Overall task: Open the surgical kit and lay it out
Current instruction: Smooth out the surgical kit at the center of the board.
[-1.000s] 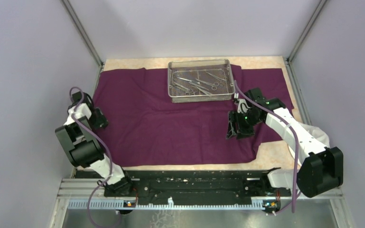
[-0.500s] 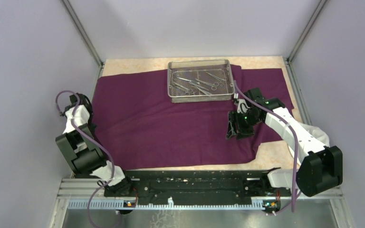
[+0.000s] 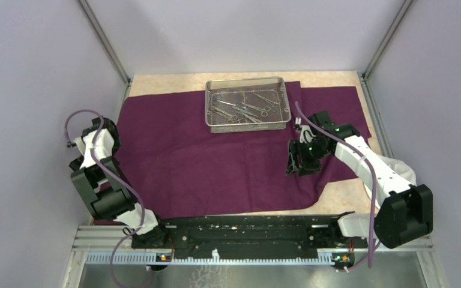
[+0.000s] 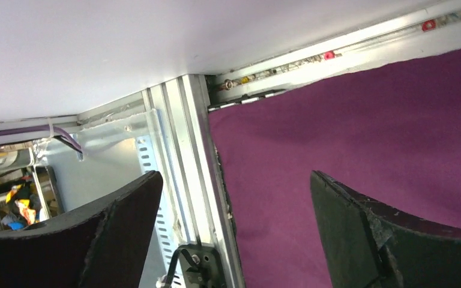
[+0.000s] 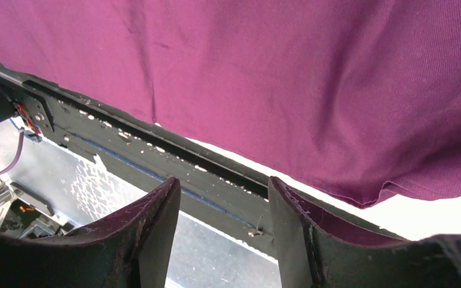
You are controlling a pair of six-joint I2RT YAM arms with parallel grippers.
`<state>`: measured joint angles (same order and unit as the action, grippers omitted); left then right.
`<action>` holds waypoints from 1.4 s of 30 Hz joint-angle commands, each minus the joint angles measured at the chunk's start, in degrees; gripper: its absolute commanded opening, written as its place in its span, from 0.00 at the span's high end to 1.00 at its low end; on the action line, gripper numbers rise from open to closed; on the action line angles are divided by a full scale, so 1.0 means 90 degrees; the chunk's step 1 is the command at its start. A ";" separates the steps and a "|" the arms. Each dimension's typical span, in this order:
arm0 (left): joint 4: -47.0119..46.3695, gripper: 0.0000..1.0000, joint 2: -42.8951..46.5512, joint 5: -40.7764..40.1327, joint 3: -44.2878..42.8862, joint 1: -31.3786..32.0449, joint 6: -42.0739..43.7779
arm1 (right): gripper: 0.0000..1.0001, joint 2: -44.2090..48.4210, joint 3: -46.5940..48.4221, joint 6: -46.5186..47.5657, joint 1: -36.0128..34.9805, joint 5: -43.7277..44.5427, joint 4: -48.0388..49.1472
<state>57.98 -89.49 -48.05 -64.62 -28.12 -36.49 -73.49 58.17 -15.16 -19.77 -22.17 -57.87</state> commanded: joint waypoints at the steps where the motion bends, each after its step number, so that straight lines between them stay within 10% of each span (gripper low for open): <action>1: -0.0194 0.01 0.0748 0.0512 0.0177 0.0058 0.0737 | 0.44 0.0188 0.0080 0.0014 -0.0064 -0.0007 0.0113; 5: -0.1436 0.01 0.0923 0.3256 0.0387 0.0065 0.2446 | 0.44 0.0139 0.0088 0.0042 -0.0059 -0.0020 0.0141; 19: -0.3338 0.02 0.0179 0.6943 0.0173 0.1853 0.0810 | 0.44 -0.0133 0.1609 0.0080 0.1288 0.0911 -0.0062; 42: -0.2825 0.01 -0.1839 0.6600 -0.0075 0.2276 -0.0557 | 0.43 -0.4096 0.4257 0.0183 0.2840 0.1946 0.0768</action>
<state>29.89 -101.73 12.97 -64.38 -7.64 -39.88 -105.93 89.38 -12.80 5.23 -4.62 -56.07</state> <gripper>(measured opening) 0.987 0.567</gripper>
